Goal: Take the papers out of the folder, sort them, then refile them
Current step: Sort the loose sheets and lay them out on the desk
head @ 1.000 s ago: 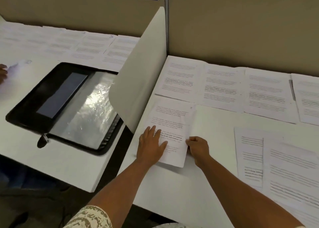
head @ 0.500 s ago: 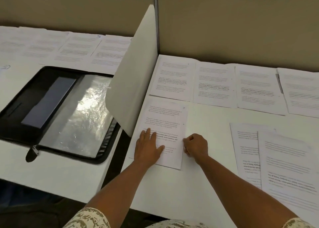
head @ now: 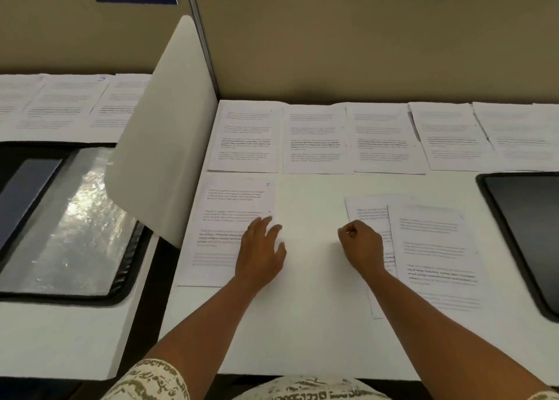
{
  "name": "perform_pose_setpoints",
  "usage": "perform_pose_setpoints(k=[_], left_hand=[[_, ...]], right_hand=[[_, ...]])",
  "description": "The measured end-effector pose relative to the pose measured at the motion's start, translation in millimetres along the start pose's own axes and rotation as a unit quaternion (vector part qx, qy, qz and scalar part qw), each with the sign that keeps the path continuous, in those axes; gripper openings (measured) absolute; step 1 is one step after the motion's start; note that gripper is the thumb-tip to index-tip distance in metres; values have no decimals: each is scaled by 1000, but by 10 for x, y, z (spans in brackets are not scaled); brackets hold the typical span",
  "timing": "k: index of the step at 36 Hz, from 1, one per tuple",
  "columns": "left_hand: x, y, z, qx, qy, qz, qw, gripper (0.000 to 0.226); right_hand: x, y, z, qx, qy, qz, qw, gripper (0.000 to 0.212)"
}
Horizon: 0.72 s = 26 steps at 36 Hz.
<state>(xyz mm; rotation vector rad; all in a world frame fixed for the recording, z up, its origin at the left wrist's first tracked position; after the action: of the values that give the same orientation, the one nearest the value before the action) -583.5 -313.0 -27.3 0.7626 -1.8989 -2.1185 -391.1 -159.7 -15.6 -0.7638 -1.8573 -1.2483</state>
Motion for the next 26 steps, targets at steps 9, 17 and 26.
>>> perform_pose_setpoints(k=[9,17,26], left_hand=[[-1197,-391,44,61,-119,1,991,45],[-1941,-743,126,131,-147,87,977,61],[-2296,-867,274,142,-131,112,975,62]], right_hand=[[-700,1371,208,-138,-52,-114,982,32],[-1296,2206,243,-135,-201,-203,949,62],[-1514,2514,469,-86,-186,-104,973,59]])
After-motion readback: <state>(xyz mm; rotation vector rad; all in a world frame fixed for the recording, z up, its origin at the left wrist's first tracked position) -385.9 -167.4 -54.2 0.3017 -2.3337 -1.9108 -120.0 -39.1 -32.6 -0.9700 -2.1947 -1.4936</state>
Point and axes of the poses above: each hand's wrist, its own z-axis towards the middle knuckle, its own y-axis out of the back of the hand, x = y × z, the point moved 5 cm from there along z, towards the middle knuckle, and after that the axes turned 14 degrees about z, right-handed, at the moved point
